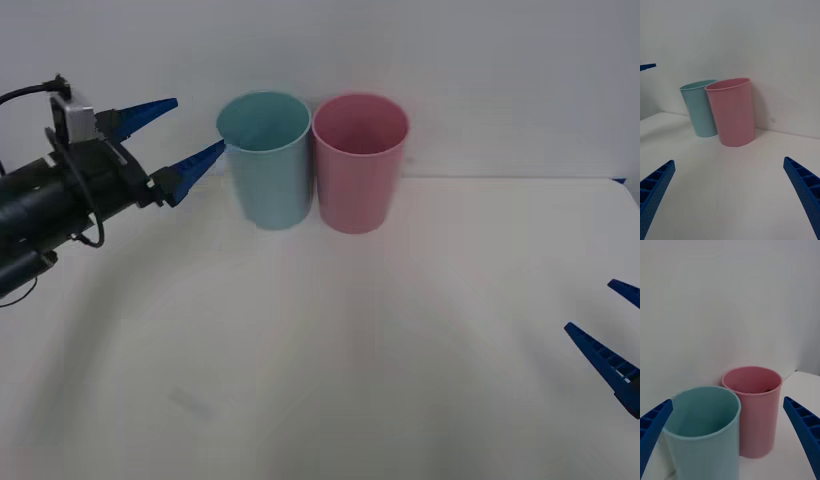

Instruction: Grasp the object on the table and drop it into the matching bin: aluminum can to the light blue bin, PET bottle to the pink bin.

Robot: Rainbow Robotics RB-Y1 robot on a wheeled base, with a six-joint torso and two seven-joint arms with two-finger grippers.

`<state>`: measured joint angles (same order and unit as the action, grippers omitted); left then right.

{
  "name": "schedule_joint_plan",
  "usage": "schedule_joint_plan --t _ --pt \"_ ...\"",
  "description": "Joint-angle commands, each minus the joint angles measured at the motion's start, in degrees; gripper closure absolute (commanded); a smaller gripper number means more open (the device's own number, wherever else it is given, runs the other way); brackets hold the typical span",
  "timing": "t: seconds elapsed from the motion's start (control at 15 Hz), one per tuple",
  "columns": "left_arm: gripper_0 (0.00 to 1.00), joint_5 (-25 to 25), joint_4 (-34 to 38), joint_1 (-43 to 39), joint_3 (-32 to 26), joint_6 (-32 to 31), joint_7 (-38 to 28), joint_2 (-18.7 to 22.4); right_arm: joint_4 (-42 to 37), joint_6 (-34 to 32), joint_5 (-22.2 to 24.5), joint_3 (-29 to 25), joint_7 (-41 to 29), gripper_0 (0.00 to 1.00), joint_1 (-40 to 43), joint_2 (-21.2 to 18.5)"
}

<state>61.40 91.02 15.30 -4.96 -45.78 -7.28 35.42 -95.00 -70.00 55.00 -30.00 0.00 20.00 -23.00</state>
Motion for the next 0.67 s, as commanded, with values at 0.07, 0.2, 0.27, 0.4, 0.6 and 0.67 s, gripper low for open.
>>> schedule_joint_plan --t 0.07,0.2,0.27,0.4,0.6,0.67 --pt "0.0 1.4 1.9 -6.0 -7.7 -7.0 1.2 0.0 0.0 0.0 0.0 0.0 0.0 0.0 0.0 0.0" --pt "0.0 1.3 2.5 -9.8 -13.1 -12.1 2.2 0.0 0.0 0.0 0.0 0.0 0.0 0.0 0.0 0.0" --pt "0.0 1.4 3.1 -11.8 -15.3 -14.0 2.5 0.0 0.0 0.0 0.0 0.0 0.0 0.0 0.0 0.0" --pt "0.0 1.1 4.6 -15.8 -17.9 -15.5 3.2 -0.1 0.0 0.0 0.0 0.0 0.0 0.0 0.0 0.0" --pt "0.0 -1.4 8.2 -24.3 -20.4 -15.8 4.5 -0.1 0.0 0.0 0.0 0.0 0.0 0.0 0.0 0.0" --pt "0.0 -2.5 9.2 -26.9 -21.1 -15.8 4.9 -0.1 0.0 0.0 0.0 0.0 0.0 0.0 0.0 0.0"
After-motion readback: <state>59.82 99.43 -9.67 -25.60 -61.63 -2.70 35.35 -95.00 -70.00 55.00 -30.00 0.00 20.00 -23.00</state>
